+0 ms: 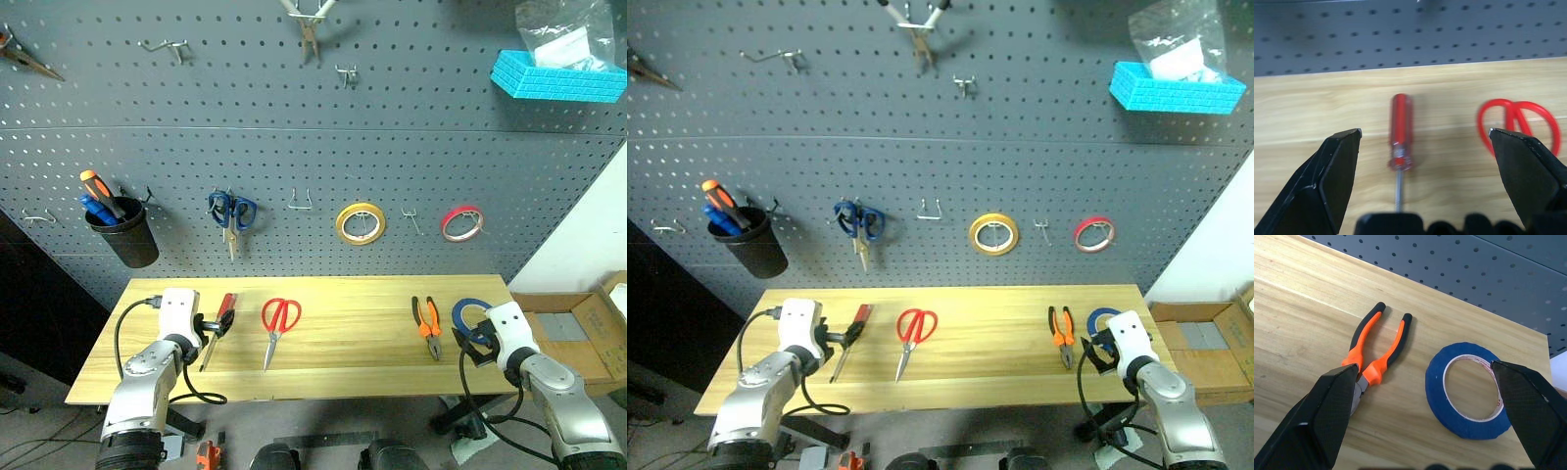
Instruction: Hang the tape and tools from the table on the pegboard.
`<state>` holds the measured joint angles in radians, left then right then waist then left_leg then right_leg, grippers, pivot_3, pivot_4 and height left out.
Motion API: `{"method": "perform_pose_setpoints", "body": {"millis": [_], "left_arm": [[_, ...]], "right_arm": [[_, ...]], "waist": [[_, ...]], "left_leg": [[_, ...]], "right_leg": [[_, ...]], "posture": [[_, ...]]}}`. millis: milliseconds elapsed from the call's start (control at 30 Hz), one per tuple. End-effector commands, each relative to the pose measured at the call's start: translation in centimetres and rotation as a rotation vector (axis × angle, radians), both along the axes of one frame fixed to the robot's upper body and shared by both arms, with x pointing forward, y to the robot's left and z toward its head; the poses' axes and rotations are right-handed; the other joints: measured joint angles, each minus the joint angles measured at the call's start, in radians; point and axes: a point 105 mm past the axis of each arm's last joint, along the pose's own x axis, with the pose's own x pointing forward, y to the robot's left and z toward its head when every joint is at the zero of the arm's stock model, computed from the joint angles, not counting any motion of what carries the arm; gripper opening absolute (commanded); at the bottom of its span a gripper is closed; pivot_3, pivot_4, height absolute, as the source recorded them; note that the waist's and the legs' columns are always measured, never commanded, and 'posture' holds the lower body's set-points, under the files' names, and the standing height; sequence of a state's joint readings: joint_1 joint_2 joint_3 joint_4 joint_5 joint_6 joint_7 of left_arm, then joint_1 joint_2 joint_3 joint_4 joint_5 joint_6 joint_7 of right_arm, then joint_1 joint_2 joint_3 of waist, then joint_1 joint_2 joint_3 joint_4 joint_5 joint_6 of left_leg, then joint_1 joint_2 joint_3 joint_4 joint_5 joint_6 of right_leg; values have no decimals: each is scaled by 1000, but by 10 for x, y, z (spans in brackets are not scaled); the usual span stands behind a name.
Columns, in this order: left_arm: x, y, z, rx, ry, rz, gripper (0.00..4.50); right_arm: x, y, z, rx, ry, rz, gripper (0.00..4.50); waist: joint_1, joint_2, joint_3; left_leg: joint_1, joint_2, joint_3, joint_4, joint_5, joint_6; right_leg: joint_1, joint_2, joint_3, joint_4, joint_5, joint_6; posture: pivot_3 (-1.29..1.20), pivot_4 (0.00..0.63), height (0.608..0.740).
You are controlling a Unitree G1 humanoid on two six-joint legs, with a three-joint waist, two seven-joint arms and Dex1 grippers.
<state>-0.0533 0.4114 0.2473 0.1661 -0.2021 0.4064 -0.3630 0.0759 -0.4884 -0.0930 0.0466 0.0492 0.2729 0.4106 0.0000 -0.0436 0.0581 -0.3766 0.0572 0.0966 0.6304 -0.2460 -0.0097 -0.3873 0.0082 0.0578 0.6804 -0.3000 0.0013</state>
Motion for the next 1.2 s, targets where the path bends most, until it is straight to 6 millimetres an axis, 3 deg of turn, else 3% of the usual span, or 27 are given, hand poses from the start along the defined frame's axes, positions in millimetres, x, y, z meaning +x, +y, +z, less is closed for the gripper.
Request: {"method": "perform_pose_setpoints", "body": {"millis": [33, 500, 667, 833, 1033, 1100, 1200], "left_arm": [[5, 1, 13, 27, -41, -26, 4493], [10, 6, 20, 48, -74, -6, 4493], [12, -3, 23, 33, -84, -35, 4493], [20, -41, 25, 36, -99, -218, 4493], [32, -107, 43, -82, -147, -509, 4493], [29, -151, 49, -151, -139, -724, 4493], [27, -195, 54, -192, -141, -922, 4493]], "right_arm": [[6, -2, 13, -26, -51, 11, 4500], [3, -2, 10, -27, -43, 11, 4500], [3, -4, 10, -36, -40, 15, 4500], [6, -13, 4, -83, -3, 9, 4500], [16, -25, 4, -108, 55, 45, 4500], [23, -30, 5, -107, 80, 57, 4500], [32, -37, 3, -100, 118, 62, 4500]], "waist": [[1, 0, 0], [1, 0, 3], [1, 1, 6], [4, -1, 16], [13, 1, 40], [12, 2, 54], [17, 4, 73]], "left_leg": [[0, 0, 0, 0, 0, 0], [-2, 0, -1, 0, 0, 0], [-2, 0, -1, 0, 0, 0], [-2, 0, -1, 0, 0, 0], [-4, -1, -2, 1, 0, 0], [-4, -1, -2, 1, 0, 0], [-5, -2, -4, 2, 0, 0]], "right_leg": [[0, 0, 0, 0, 0, 0], [-1, 0, -1, 0, 0, 0], [-1, 0, -1, -1, 0, 0], [-1, -1, -1, -1, 0, 0], [-1, -1, -3, -1, 0, -1], [-1, -1, -2, -1, 0, -1], [-1, -1, -3, -2, 0, 0]], "posture": [[116, 70, 740], [116, 79, 740], [122, 85, 740], [134, 99, 740], [139, 142, 740], [136, 160, 740], [117, 189, 740]]}}
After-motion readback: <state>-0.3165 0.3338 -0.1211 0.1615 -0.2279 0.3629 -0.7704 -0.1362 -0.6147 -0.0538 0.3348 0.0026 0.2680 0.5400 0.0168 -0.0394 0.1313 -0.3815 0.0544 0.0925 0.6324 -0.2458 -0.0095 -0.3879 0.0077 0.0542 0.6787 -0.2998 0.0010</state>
